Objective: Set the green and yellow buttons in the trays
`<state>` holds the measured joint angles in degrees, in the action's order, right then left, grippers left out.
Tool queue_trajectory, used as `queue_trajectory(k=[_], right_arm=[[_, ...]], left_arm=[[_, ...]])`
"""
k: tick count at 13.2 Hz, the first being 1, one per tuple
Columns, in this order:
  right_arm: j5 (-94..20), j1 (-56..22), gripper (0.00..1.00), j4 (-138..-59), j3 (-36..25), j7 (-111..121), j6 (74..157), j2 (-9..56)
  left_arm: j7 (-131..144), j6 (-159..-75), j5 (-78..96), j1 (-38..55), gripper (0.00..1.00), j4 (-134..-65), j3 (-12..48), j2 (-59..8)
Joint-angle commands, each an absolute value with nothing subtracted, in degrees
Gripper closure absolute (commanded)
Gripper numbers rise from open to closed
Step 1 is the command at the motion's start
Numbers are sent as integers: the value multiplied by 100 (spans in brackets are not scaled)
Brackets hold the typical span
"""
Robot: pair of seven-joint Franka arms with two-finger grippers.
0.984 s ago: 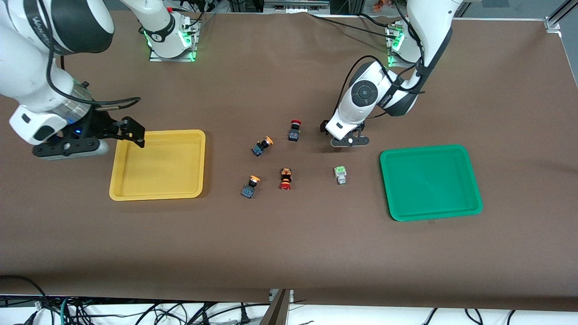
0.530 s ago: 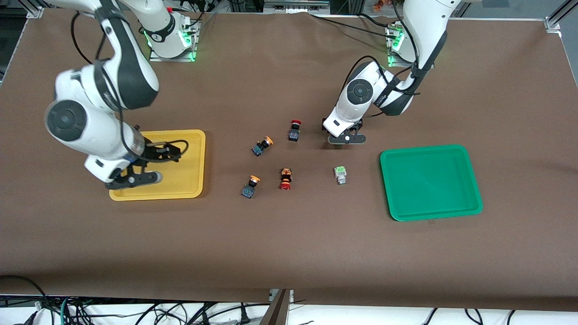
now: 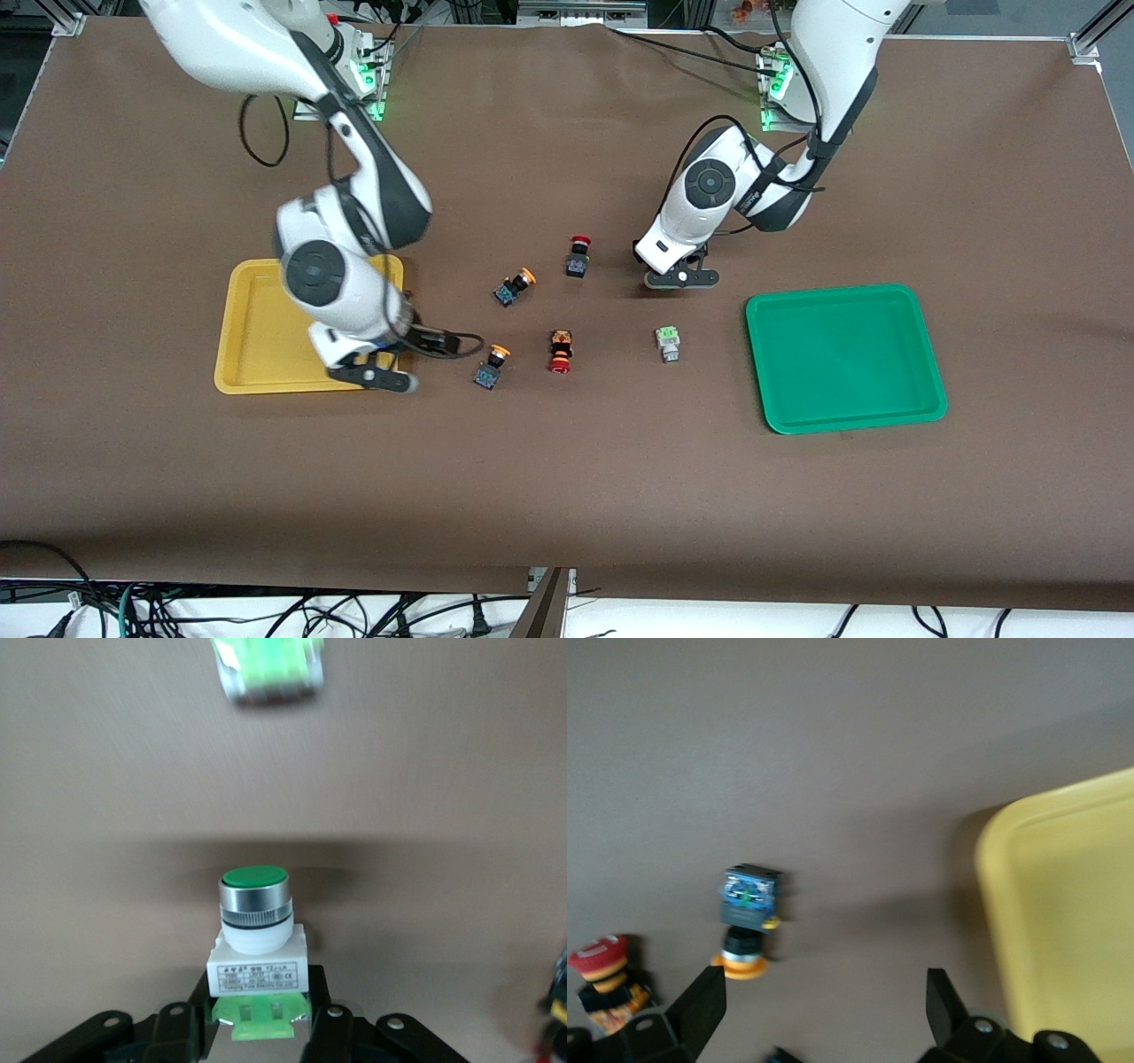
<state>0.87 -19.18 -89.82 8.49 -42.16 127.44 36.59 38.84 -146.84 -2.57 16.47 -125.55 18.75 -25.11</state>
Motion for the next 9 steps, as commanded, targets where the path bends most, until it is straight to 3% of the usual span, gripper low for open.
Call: queue_trajectory(k=[1,4,7,9], right_arm=[[70,-2170,0,-8360,835,-5008,13041,4340],[70,-2311,0,-8279,826,-5256,13735,4789],[79,-2329,1,-8192,826,-5265,13983,5027],[88,-2320,10,-8183,817,-5195,13983,5045]], left_arm=[[3054,-13820,-378,1066,100,-12166,1872,-2119],[1683,-13588,-378,432,100,-12015,1593,-1978],[460,-13640,-343,282,95,-12023,776,-1951],[37,-13667,-316,-42,90,-12041,528,-1977]])
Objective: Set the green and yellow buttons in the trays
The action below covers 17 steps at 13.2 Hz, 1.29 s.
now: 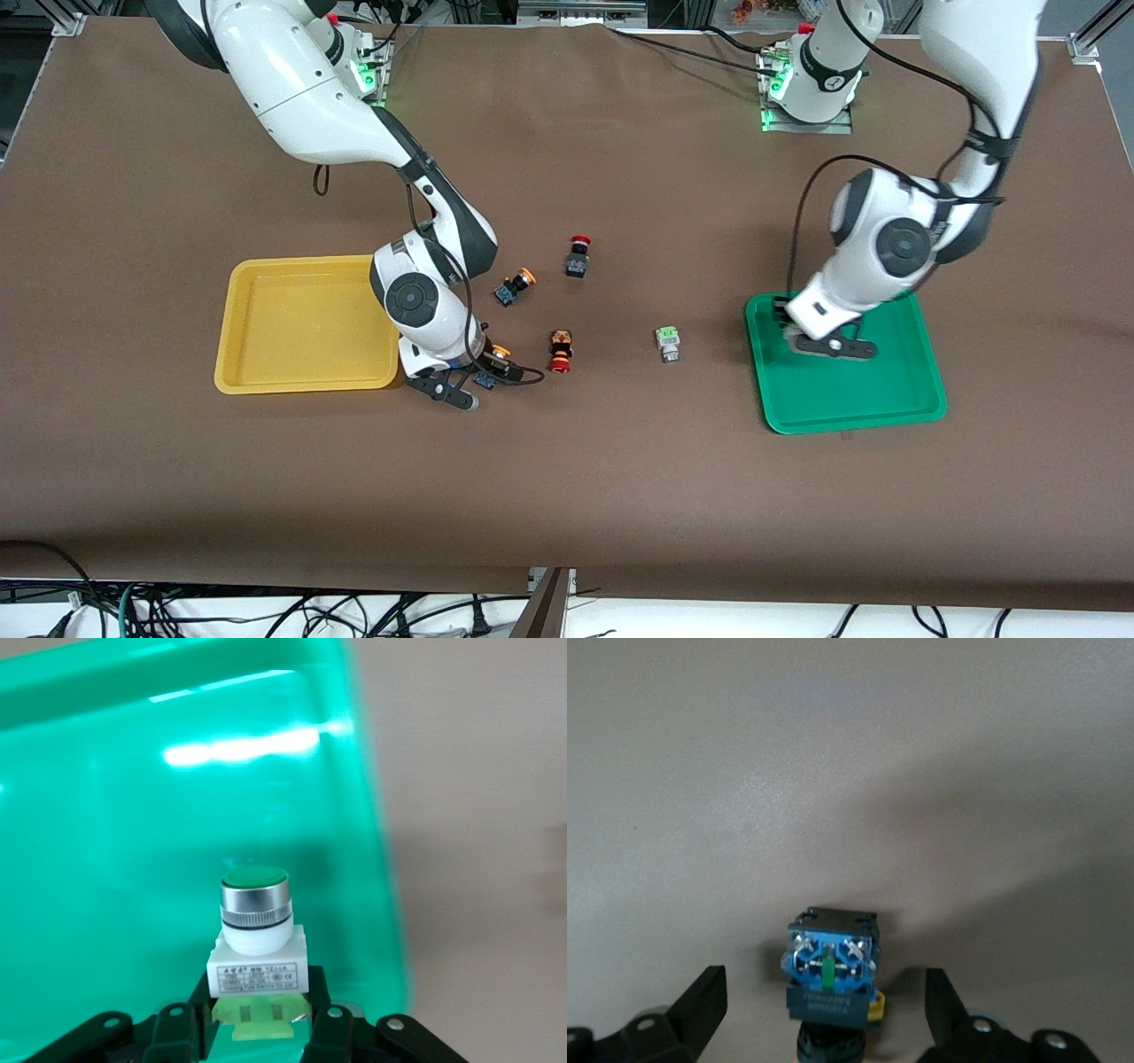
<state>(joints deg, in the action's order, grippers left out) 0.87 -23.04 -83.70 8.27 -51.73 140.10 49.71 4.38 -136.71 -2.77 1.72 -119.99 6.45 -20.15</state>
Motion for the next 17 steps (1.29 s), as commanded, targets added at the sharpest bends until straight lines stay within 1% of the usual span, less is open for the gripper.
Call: queue_trajectory(k=[1,2,3,4,5,8,10,11,12,13,14,16,17], right_arm=[[88,-2320,20,-8183,817,-5168,13983,5045],[97,-2320,38,-8183,817,-5142,13983,5054],[114,-2277,63,-8183,817,-5098,13957,5045],[97,-2242,82,-8183,809,-4993,13940,5036],[97,-2180,89,-8183,800,-4853,13896,4993],[140,-1978,90,-8165,791,-4231,13090,4642],[176,-1873,89,-8243,669,-3283,12562,4274],[176,-1855,88,-8314,459,-2913,12133,4097],[184,-1854,86,-8419,300,-2526,11816,3887],[185,-1854,86,-8594,107,-2148,11708,3676],[185,-1854,85,-8952,-103,-1701,11716,3413],[167,-1846,84,-9681,-420,-1206,11812,3034],[141,-1837,83,-10112,-552,-1100,12056,2893]], left_arm=[[18,-13676,-308,-148,88,-12058,475,-2004],[9,-13676,-316,-228,87,-12067,388,-2021],[-26,-13676,-316,-281,86,-12076,256,-2074],[-44,-13684,-316,-307,83,-12076,133,-2135],[-174,-13798,-316,-351,83,-12076,-7,-2249],[-518,-14150,-316,-649,73,-12050,-105,-2583],[-510,-14229,-308,-659,62,-12024,-97,-2698],[-501,-14229,-299,-659,46,-12015,-97,-2742],[-492,-14229,-299,-659,32,-12015,-97,-2742],[-457,-14212,-299,-642,17,-12015,-97,-2733],[-457,-14168,-299,-624,0,-11989,-44,-2681],[-317,-13862,-264,-589,0,-11595,332,-2602],[-12,-13625,-133,-545,0,-11340,517,-2602]])
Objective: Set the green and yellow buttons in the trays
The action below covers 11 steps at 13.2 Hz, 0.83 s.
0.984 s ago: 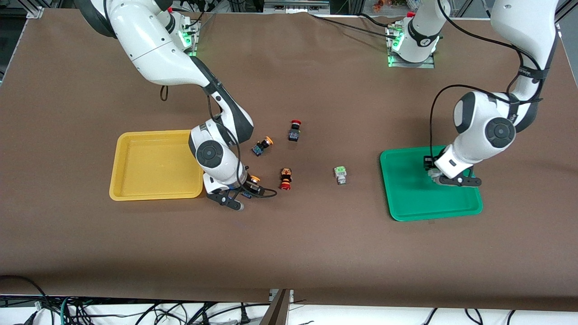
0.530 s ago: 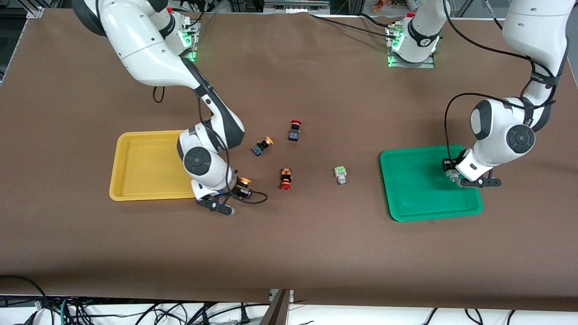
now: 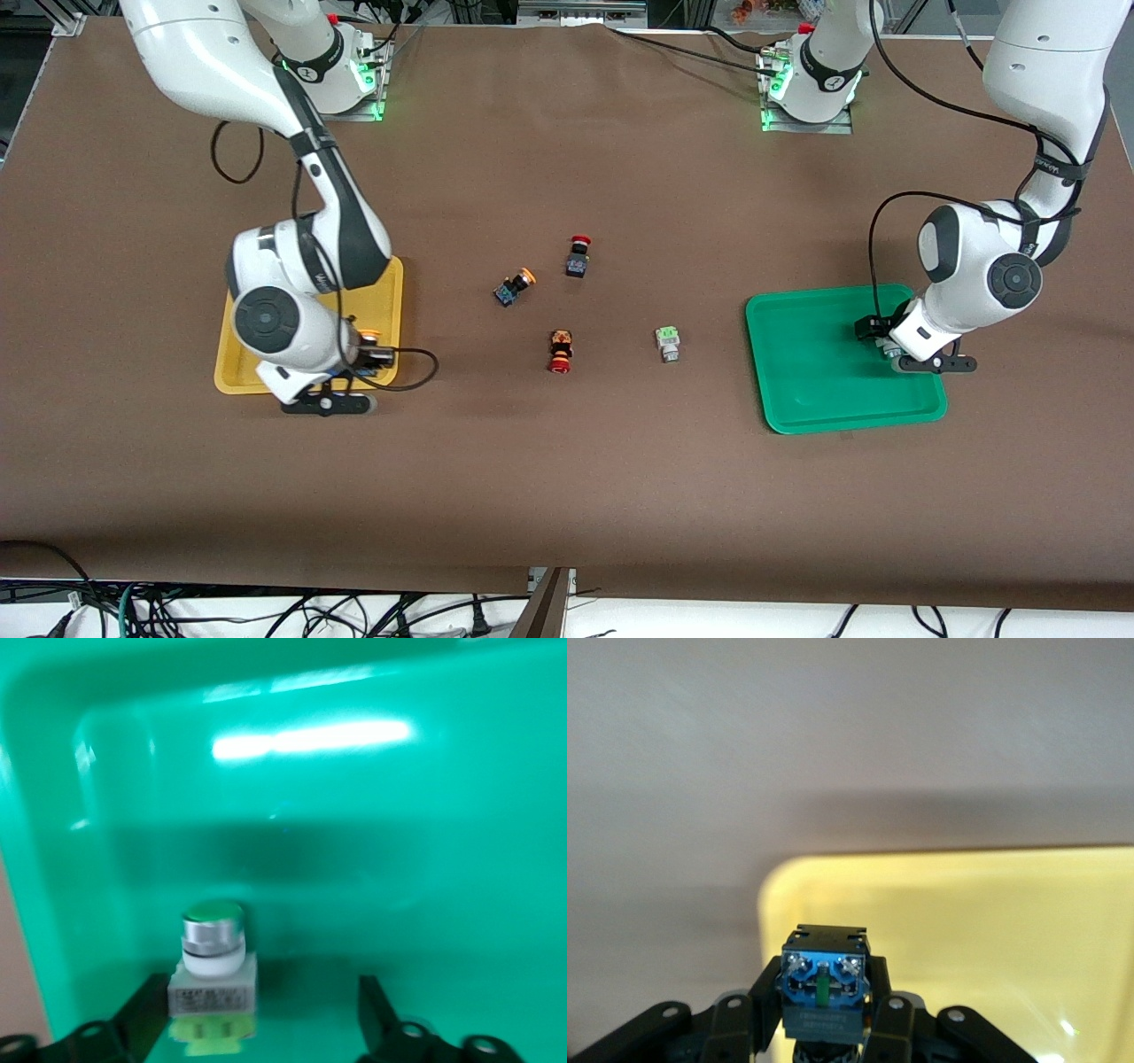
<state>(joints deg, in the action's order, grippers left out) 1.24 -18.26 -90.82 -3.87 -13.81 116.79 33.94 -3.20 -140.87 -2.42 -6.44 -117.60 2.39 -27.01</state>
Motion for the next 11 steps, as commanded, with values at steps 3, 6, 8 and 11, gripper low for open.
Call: queue_trajectory(k=[3,6,8,11], right_arm=[[114,-1706,74,-11028,-685,-862,13005,2786],[88,-1644,57,-11372,-677,-800,13674,2891],[79,-1644,54,-11382,-677,-800,13702,2892],[62,-1652,14,-11294,-624,-870,13623,2804]], left_arm=[[1148,-13561,-114,-203,0,-11136,1070,-2663],[1843,-13588,-132,165,0,-10969,1467,-2829],[2265,-13850,-149,526,0,-10925,1494,-3040],[3064,-14176,-184,896,0,-10812,1678,-3313]])
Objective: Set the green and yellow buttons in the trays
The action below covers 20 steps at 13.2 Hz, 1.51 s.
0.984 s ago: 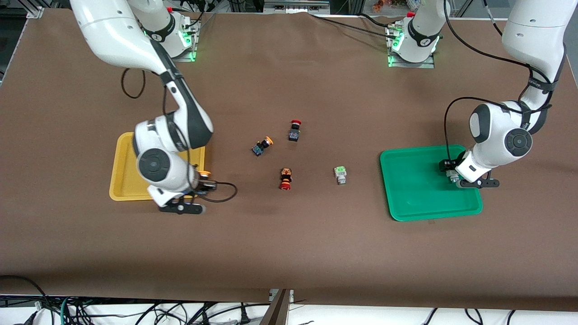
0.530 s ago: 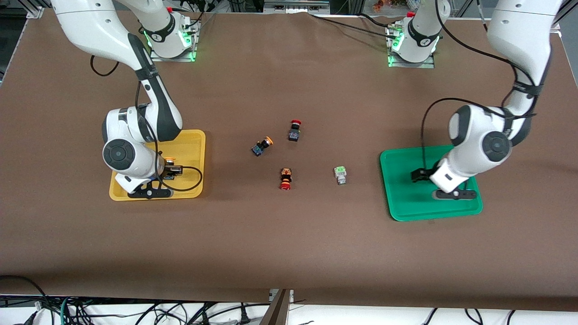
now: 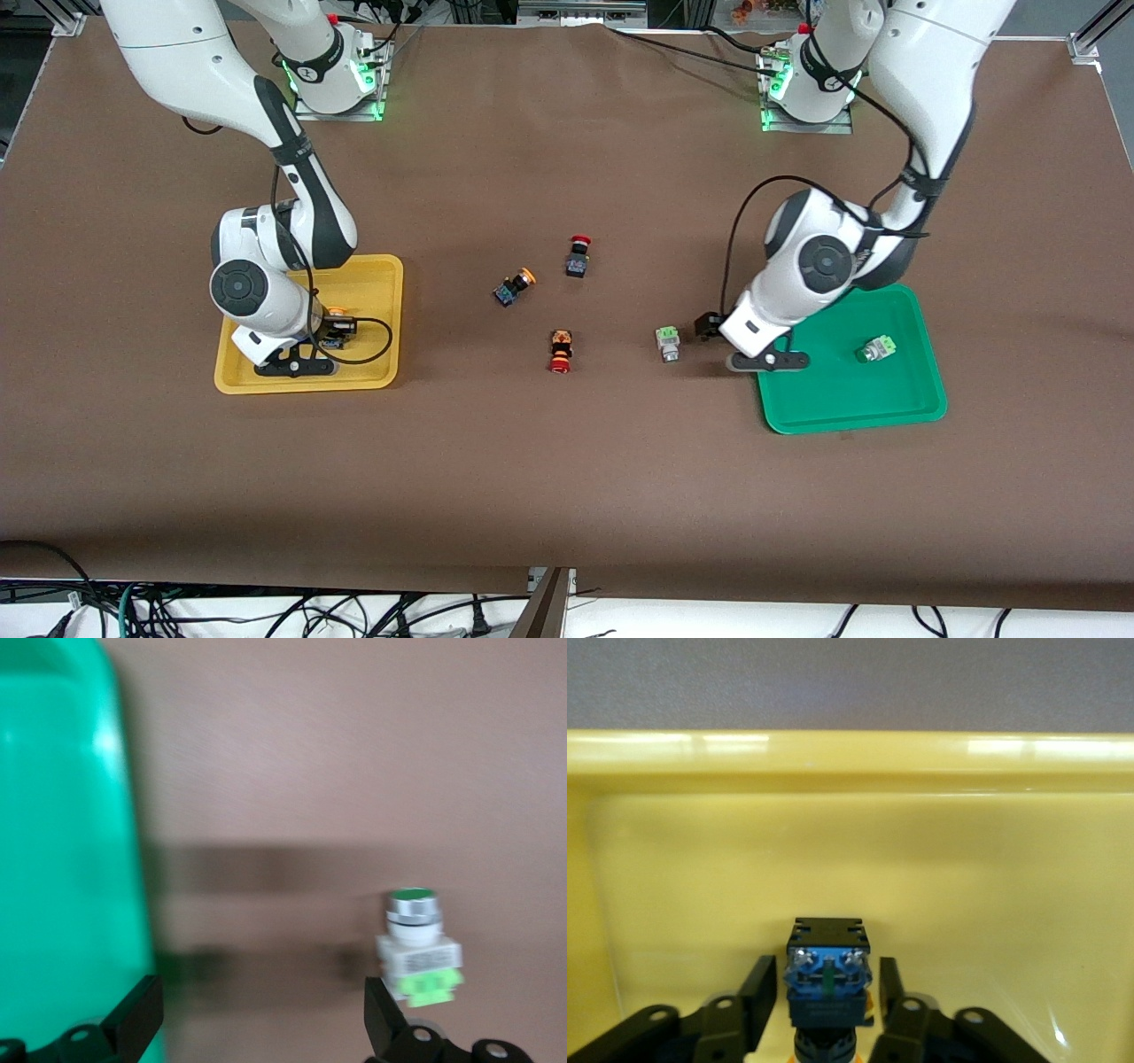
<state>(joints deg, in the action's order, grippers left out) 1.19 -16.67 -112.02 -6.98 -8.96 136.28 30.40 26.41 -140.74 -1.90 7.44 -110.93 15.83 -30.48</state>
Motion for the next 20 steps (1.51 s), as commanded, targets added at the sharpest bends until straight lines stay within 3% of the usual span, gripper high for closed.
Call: queue_trajectory(k=[1,6,8,9,12,13,16,20], right_arm=[[62,-1661,14,-11233,-572,-905,13519,2760],[44,-1679,14,-10583,367,-2948,12307,2628],[-262,-1740,14,-10468,877,-4116,12226,2645],[-420,-1819,14,-10459,1062,-4653,12269,2672],[-641,-2406,14,-10433,1151,-5815,12620,2820],[-642,-2556,14,-10450,1143,-6079,12804,2917],[-642,-2733,14,-10485,1143,-6319,13235,3216],[-642,-2804,14,-10669,1143,-6319,13762,3463]], left_arm=[[3363,-14212,-202,1053,0,-10732,1740,-3383],[4340,-14238,-1202,1441,0,-10468,1775,-3787],[4596,-14457,-1510,1450,0,-10468,1775,-3884],[4614,-14467,-1581,1450,13,-10468,1775,-3885],[4764,-14458,-1521,1459,83,-10459,1775,-3850],[4764,-14423,-1512,1433,98,-10398,1784,-3815],[4406,-13844,-1477,1117,100,-10248,1784,-3473],[1984,-13333,-1038,284,100,-10571,1697,-2902]])
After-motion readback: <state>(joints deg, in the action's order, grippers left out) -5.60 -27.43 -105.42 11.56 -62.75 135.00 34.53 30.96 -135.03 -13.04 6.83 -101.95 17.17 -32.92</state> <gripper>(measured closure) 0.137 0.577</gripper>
